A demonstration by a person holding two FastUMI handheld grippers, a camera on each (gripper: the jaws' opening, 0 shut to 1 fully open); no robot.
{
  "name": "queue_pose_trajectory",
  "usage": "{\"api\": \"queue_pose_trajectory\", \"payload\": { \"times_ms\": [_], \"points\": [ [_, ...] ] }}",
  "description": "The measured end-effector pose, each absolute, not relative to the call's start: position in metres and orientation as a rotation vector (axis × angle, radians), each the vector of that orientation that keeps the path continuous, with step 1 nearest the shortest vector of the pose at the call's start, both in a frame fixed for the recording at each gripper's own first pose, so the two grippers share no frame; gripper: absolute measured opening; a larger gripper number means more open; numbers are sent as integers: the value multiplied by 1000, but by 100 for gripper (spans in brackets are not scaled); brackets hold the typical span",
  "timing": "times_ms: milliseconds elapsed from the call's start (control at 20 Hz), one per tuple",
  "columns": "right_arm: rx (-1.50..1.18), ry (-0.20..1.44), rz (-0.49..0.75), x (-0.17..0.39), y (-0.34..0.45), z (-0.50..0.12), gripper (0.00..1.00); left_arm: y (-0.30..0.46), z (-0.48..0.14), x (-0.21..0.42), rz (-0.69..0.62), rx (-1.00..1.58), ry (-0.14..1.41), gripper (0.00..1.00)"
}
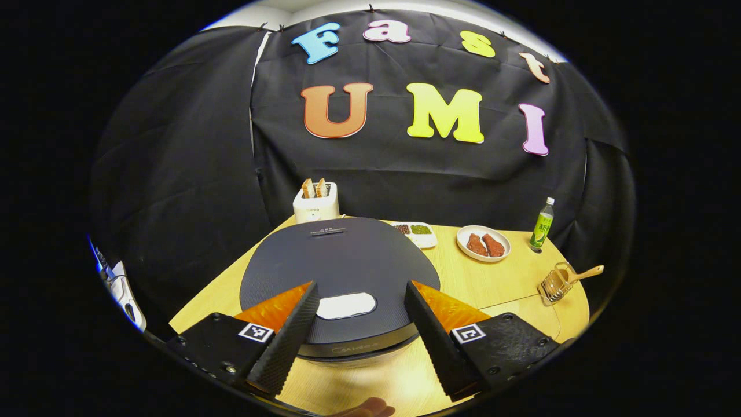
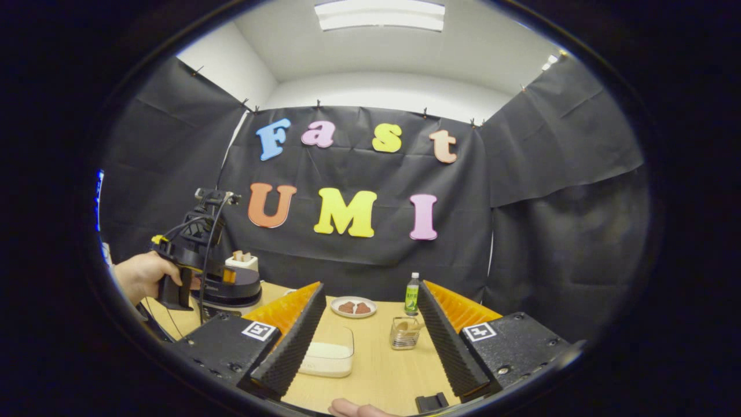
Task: Close the left gripper, press the button to open the rice cooker; take a wooden spoon from the chopstick holder with the right hand, scoop a spoonful of rice and pour it into the rice cooker, then put the wooden spoon back into the chopstick holder.
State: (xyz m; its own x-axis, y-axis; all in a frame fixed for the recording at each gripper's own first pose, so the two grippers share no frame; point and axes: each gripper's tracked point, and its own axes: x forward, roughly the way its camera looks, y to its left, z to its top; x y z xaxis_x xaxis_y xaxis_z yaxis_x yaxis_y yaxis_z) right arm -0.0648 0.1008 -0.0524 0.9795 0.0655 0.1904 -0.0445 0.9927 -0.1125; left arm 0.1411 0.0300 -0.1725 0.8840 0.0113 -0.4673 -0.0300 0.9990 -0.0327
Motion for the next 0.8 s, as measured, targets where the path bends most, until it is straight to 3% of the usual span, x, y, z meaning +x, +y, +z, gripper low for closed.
{"api": "queue_pose_trajectory", "payload": {
  "times_ms": [350, 650, 800],
  "points": [
    [-103, -203, 61, -72, 105, -48, 100, 30, -176, 137, 59, -45, 386, 97],
    [-95, -208, 58, -75, 98, -46, 100, 31, -175, 140, 126, -42, 170, 98],
    [-82, -214, 46, -75, 88, -42, 100, 28, -183, 142, 139, -49, 156, 98]
  ]
}}
